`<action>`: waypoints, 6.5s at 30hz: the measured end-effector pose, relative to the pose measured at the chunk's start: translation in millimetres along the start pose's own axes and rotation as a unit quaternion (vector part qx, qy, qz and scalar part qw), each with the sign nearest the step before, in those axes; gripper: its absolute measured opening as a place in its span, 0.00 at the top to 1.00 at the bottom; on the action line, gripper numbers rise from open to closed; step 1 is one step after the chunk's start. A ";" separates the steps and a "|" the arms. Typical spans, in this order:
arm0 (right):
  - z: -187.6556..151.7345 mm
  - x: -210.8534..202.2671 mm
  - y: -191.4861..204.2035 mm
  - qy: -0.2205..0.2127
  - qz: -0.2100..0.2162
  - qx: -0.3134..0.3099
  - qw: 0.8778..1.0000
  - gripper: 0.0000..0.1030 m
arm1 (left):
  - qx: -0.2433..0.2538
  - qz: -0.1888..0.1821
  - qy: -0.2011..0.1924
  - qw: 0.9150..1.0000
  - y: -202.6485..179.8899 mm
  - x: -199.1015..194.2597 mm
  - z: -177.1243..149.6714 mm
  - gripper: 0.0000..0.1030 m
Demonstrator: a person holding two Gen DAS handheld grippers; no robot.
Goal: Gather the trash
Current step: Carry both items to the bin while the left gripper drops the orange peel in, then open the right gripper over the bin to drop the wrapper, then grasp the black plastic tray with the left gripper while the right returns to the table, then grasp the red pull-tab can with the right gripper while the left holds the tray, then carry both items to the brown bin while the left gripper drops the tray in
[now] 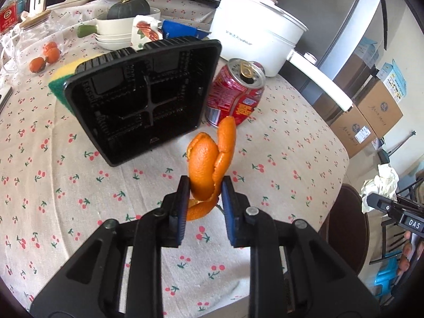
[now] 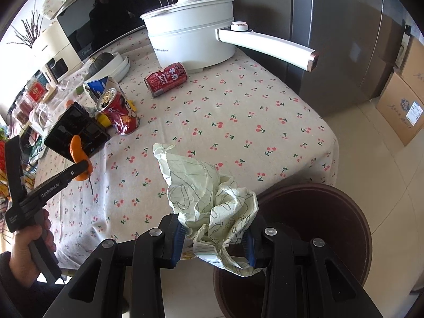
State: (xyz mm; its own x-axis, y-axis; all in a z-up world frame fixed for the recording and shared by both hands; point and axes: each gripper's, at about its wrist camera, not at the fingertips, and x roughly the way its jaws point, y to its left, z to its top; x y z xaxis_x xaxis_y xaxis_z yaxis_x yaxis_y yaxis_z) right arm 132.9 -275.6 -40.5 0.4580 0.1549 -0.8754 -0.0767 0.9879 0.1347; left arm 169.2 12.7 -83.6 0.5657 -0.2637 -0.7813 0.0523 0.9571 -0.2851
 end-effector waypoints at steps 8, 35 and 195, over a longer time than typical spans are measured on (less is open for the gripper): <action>-19.0 -15.8 -17.9 -0.007 -0.001 0.014 1.000 0.64 | 0.041 -0.040 0.008 0.998 -34.3 -9.1 -10.6 0.75; -118.9 -40.9 -165.4 0.015 -0.076 0.148 0.986 0.63 | 0.241 -0.166 0.096 0.951 -231.4 40.2 -90.5 0.63; -88.8 -73.8 -102.0 -0.069 -0.057 0.066 0.994 0.44 | 0.081 -0.072 0.109 0.988 -120.4 -8.1 -64.5 0.44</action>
State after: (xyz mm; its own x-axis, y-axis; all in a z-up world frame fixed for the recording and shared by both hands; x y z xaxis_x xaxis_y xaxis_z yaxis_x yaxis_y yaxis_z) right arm 28.2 -388.2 -30.9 0.5749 0.0322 -0.8176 0.0955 0.9898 0.1061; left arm 105.2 -108.2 -78.8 0.3525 -0.4013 -0.8454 0.2605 0.9097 -0.3233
